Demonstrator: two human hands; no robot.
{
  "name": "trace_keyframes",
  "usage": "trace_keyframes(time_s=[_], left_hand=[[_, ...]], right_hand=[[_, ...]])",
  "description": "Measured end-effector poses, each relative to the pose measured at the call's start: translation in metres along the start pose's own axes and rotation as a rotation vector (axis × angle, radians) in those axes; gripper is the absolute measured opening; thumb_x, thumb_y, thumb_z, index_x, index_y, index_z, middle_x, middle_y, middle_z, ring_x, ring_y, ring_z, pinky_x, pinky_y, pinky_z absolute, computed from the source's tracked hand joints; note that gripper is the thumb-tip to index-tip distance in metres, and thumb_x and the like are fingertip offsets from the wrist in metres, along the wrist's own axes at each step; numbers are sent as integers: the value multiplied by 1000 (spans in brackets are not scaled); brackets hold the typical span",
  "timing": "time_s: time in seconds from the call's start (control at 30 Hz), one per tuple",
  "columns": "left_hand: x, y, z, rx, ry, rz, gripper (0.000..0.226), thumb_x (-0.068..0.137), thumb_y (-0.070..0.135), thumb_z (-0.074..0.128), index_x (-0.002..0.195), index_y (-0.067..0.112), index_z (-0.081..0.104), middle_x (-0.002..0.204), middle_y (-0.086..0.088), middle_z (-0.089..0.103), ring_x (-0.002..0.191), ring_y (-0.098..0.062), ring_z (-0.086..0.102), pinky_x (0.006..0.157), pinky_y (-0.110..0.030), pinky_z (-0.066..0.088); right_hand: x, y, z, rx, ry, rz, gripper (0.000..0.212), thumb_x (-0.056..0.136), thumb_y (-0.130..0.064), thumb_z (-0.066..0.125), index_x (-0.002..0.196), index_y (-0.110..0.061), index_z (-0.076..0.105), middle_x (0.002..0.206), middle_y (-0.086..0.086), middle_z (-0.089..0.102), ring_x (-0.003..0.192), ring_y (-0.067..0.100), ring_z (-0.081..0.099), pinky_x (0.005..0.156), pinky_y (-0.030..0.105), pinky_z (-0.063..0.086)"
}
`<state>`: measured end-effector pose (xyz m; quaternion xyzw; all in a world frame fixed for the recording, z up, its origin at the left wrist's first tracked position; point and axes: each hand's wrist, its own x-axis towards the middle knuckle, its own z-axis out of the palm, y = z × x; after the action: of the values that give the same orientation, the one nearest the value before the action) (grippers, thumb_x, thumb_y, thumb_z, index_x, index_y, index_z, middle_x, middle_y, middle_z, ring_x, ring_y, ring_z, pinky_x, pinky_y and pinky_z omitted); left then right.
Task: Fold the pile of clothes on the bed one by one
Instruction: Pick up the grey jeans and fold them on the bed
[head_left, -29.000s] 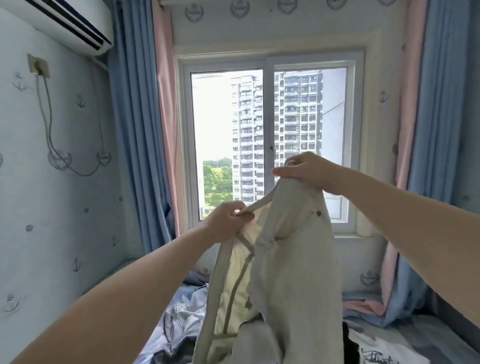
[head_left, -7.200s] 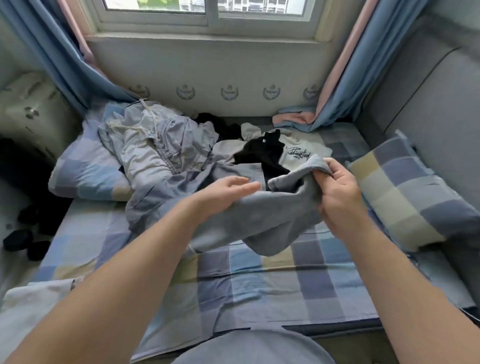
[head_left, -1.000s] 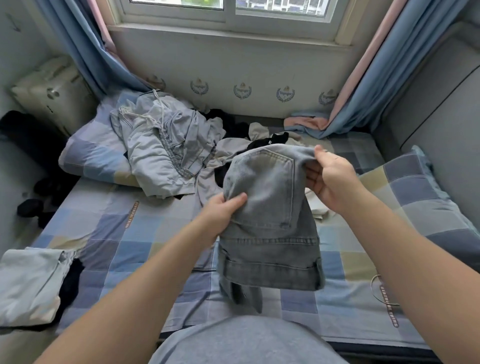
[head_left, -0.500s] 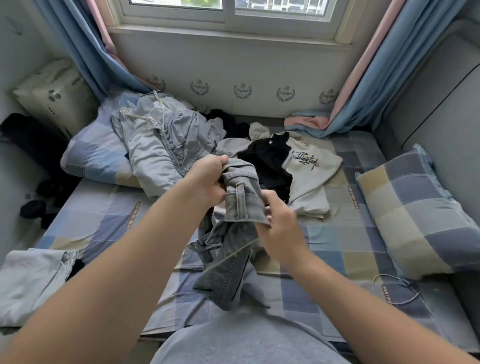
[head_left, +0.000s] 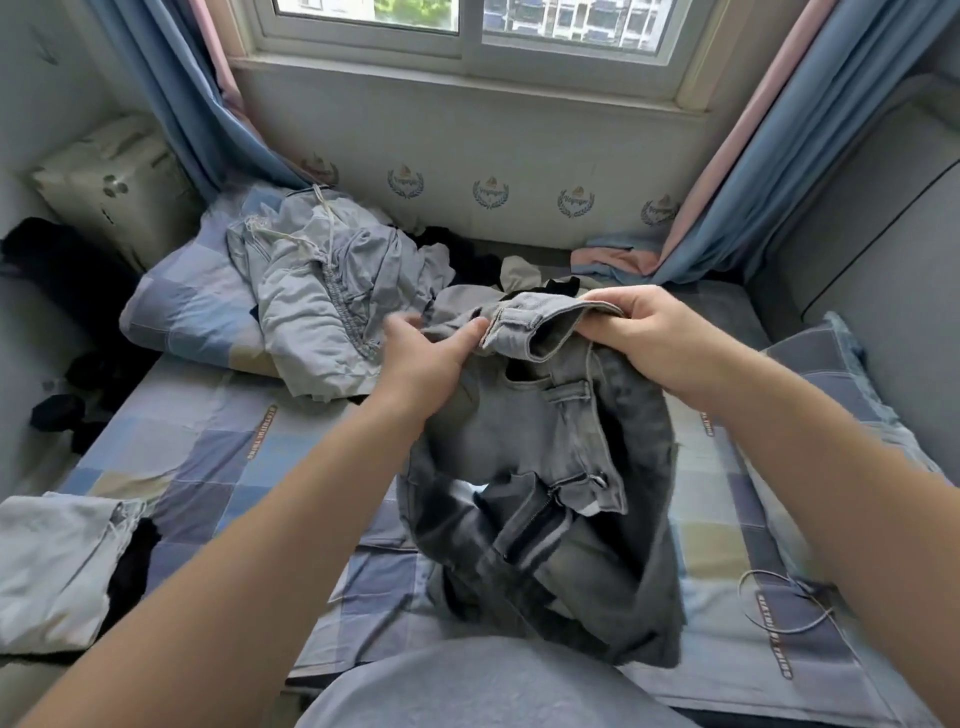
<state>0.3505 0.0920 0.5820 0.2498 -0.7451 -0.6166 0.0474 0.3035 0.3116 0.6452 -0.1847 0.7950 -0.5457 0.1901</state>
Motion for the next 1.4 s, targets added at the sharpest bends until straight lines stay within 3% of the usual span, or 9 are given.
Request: trace_keyframes(time_s=[0.1, 0.17, 0.27, 0.4, 0.57, 0.77, 1.0, 1.2, 1.4], left_hand=[[-5, 19, -10, 60, -1, 201, 57, 88, 48, 73, 126, 14, 48, 121, -5, 56, 98, -16, 59, 86, -35, 52], [-16, 38, -14, 3, -247, 261, 50, 93, 58, 58, 112, 11, 59, 99, -2, 63, 66, -13, 58, 61, -32, 49], [-25, 56, -7, 182, -488, 288, 74, 84, 75, 56, 101, 4, 64, 83, -2, 57, 62, -11, 53, 59, -29, 43], [-13, 56, -5, 280, -422, 291, 20, 85, 18, 60, 88, 0, 69, 63, -7, 48, 61, -20, 44, 56, -34, 34], [8, 60, -28, 784, -464, 360, 38, 81, -4, 45, 82, 24, 70, 77, -10, 68, 68, -27, 63, 54, -37, 50], [34, 70, -40, 837, -330, 378, 46, 80, -8, 35, 93, 19, 71, 91, -6, 68, 78, -27, 62, 60, -31, 50], [60, 61, -62, 1016, -38, 509, 27, 82, -3, 47, 97, 12, 63, 101, -9, 58, 97, -32, 55, 74, -33, 43], [90, 28, -127, 1257, 97, 378, 19, 84, -1, 53, 72, 14, 51, 94, -16, 62, 87, -37, 60, 69, -40, 51], [101, -14, -162, 1331, 207, 257, 18, 86, 1, 52, 93, 9, 66, 105, -17, 66, 96, -38, 64, 76, -42, 56]], right_hand=[[0, -7, -14, -28, -109, 163, 79, 55, -72, 84, 102, -9, 72, 98, 23, 59, 90, 32, 43, 78, 48, 30], [4, -12, -19, -118, -120, 219, 70, 64, -63, 85, 97, -3, 71, 95, 22, 64, 84, 30, 50, 76, 46, 36], [11, -19, -10, -329, -90, 193, 44, 78, -51, 75, 87, -7, 73, 80, 10, 65, 73, 20, 53, 72, 35, 38], [12, -35, 4, -491, -144, 187, 28, 87, -42, 73, 83, -14, 75, 66, 4, 46, 62, 15, 40, 63, 33, 27], [17, -33, -12, -498, -321, 189, 18, 78, -33, 81, 94, -26, 78, 91, 9, 74, 81, 23, 70, 80, 36, 54], [45, 51, -17, -1030, -36, 191, 14, 85, -12, 63, 84, -24, 69, 88, 0, 63, 89, 27, 62, 72, 35, 53], [64, 70, 1, -1006, 222, 167, 31, 80, 5, 47, 99, -19, 43, 84, 11, 55, 80, 36, 57, 72, 47, 54], [69, 81, -35, -1208, 309, 317, 27, 84, -7, 52, 101, -24, 64, 111, 5, 63, 110, 32, 59, 77, 36, 46], [75, 86, -45, -1005, 474, 265, 28, 90, -5, 47, 108, -23, 56, 108, 7, 56, 99, 35, 58, 77, 38, 46]])
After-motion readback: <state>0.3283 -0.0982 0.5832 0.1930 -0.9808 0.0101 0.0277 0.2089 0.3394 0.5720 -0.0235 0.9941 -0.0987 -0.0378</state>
